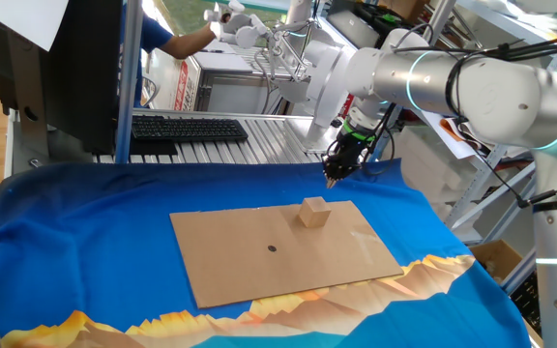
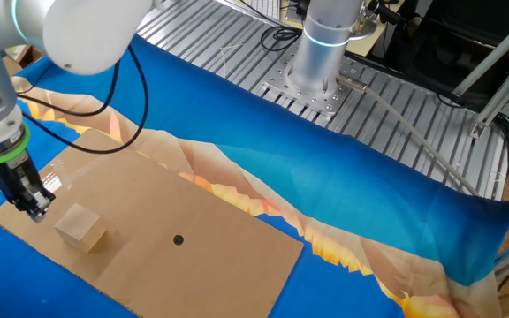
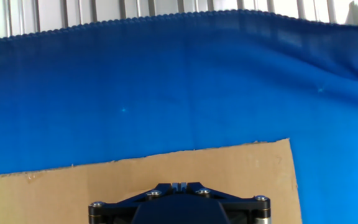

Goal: Use the gripper to push the small block from left to right

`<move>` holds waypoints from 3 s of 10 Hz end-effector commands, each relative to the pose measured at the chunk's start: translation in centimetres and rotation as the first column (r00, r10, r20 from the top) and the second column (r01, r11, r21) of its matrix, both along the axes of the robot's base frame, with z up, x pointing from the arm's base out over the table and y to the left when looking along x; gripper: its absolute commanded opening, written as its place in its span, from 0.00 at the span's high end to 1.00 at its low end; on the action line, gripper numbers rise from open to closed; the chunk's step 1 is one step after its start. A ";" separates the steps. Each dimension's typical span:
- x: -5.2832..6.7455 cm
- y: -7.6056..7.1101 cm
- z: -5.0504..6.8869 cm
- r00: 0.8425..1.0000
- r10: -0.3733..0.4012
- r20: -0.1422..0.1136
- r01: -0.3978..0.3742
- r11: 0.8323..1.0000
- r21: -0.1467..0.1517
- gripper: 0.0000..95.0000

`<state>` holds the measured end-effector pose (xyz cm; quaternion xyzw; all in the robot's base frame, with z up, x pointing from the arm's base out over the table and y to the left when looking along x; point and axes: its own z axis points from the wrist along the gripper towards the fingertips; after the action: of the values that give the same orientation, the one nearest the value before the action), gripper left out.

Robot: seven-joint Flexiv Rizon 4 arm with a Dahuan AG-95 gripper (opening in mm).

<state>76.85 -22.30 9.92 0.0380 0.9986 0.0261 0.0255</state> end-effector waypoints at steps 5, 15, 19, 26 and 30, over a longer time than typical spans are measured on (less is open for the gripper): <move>-0.9 0.4 -0.7 1.000 0.008 0.016 -0.008 1.000 -0.013 1.00; -3.0 -0.6 -3.4 0.999 -0.021 0.035 0.021 1.000 0.006 1.00; -3.6 -0.7 -4.0 0.998 -0.039 0.040 0.038 0.999 0.009 1.00; -3.8 -0.4 -5.2 0.998 -0.051 0.045 0.051 0.999 0.017 1.00; -3.7 -0.2 -5.7 0.997 -0.060 0.045 0.058 0.998 0.033 1.00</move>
<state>73.17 -22.51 4.20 0.0671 0.9956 0.0423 0.0491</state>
